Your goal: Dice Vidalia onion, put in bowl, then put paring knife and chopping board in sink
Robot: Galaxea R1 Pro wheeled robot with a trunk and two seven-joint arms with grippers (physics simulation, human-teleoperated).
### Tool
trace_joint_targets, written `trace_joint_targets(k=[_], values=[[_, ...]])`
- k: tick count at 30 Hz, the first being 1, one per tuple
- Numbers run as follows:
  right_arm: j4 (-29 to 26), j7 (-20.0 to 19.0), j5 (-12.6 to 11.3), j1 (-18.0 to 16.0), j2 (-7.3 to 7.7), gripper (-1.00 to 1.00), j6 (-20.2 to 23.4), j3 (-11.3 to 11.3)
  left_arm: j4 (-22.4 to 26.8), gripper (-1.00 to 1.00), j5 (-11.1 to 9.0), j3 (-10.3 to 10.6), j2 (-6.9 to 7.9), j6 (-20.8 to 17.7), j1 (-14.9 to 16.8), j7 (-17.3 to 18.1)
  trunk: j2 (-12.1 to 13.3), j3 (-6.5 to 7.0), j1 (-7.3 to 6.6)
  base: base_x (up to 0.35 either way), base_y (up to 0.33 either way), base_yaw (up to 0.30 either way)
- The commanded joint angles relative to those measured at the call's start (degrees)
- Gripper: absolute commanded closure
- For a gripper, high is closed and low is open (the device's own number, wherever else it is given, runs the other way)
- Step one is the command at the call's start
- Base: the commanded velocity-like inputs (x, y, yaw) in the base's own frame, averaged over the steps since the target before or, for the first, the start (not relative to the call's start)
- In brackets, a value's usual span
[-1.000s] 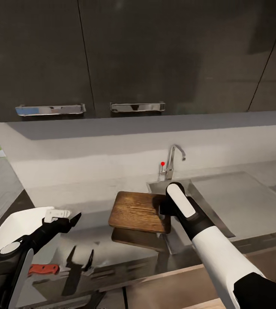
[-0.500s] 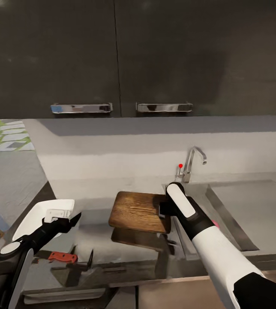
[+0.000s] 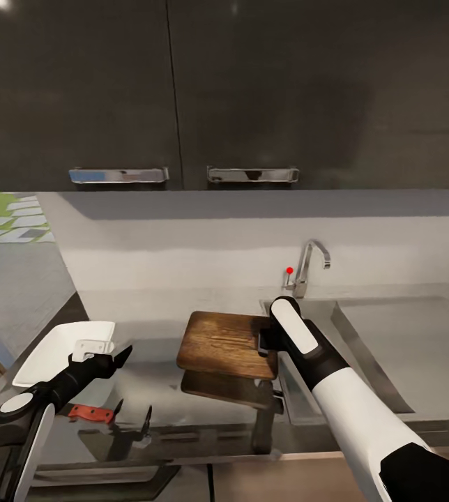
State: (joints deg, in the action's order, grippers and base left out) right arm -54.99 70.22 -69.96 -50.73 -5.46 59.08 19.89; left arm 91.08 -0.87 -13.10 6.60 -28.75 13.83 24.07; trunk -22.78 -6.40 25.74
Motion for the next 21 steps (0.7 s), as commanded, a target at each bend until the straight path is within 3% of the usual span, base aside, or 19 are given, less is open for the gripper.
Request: trace_joint_targets(k=[1,10,13,14,15,21], values=[[-0.03,0.62,-0.51,-0.07,0.01,1.00,0.33,0.10,0.06,-1.00,-0.09,-0.08,-0.01,-0.43,0.06,0.28,-0.13,-0.13,0.04,0.000,-0.009,0.001],[0.04,0.37,-0.53,0.06,0.01,1.00,0.33,0.55,0.06,-1.00,-0.09,-0.08,-0.01,-0.43,0.06,0.28,-0.13,-0.13,0.04,0.000,-0.001,0.000],[0.21,-1.08,-0.53,0.14,0.01,1.00,0.33,2.12,0.06,-1.00,-0.09,-0.08,-0.01,-0.43,0.06,0.28,-0.13,-0.13,0.04,0.000,0.000,0.000],[0.48,-3.99,-0.53,0.25,0.01,1.00,0.33,5.85,0.06,-1.00,-0.09,-0.08,-0.01,-0.43,0.06,0.28,-0.13,-0.13,0.04,0.000,0.000,0.000],[0.52,-4.70,-0.53,0.26,0.01,1.00,0.33,6.92,0.06,-1.00,-0.09,-0.08,-0.01,-0.43,0.06,0.28,-0.13,-0.13,0.04,0.000,0.000,0.000],[0.58,-5.80,-0.48,0.28,0.01,1.00,0.33,8.66,0.06,-1.00,-0.09,-0.08,-0.01,-0.43,0.06,0.28,-0.13,-0.13,0.04,0.000,0.000,0.000]])
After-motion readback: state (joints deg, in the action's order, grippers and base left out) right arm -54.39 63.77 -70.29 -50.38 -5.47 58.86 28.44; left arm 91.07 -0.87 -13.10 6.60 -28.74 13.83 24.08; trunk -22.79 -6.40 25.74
